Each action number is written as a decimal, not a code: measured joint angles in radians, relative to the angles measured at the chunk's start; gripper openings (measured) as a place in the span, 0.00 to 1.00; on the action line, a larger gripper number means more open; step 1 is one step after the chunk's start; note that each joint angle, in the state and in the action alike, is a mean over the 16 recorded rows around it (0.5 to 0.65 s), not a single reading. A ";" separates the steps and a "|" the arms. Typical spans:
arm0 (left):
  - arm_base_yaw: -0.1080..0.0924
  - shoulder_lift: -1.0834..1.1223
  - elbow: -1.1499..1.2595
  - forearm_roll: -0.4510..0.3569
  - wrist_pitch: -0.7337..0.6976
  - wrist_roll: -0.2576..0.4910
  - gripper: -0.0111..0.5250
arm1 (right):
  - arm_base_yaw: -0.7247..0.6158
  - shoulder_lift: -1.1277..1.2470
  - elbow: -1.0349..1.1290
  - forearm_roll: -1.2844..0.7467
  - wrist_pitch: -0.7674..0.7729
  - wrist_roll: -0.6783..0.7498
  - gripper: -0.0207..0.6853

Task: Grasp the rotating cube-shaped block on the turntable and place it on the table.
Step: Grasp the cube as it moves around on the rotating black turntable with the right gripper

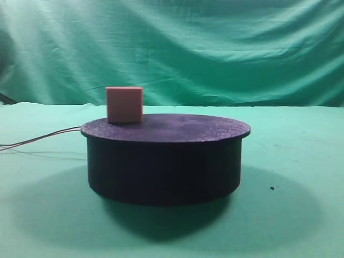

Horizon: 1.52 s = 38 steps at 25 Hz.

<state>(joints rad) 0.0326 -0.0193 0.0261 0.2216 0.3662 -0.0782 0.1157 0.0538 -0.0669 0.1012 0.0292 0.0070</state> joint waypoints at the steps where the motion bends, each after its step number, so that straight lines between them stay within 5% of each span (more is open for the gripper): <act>1: 0.000 0.000 0.000 0.000 0.000 0.000 0.02 | 0.000 0.021 -0.023 0.007 0.015 0.010 0.03; 17: 0.000 0.000 0.000 0.000 0.000 0.000 0.02 | 0.059 0.585 -0.305 0.120 0.448 0.000 0.03; 29: 0.000 0.000 0.000 0.000 0.000 0.000 0.02 | 0.391 1.066 -0.540 0.149 0.574 -0.061 0.04; 33: 0.000 0.000 0.000 0.000 0.000 0.000 0.02 | 0.499 1.195 -0.662 0.132 0.631 -0.045 0.13; 38: 0.000 0.000 0.000 0.000 0.000 0.000 0.02 | 0.579 1.313 -0.794 0.118 0.706 -0.027 0.39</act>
<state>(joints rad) 0.0326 -0.0193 0.0261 0.2216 0.3662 -0.0782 0.6949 1.3673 -0.8605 0.2189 0.7356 -0.0199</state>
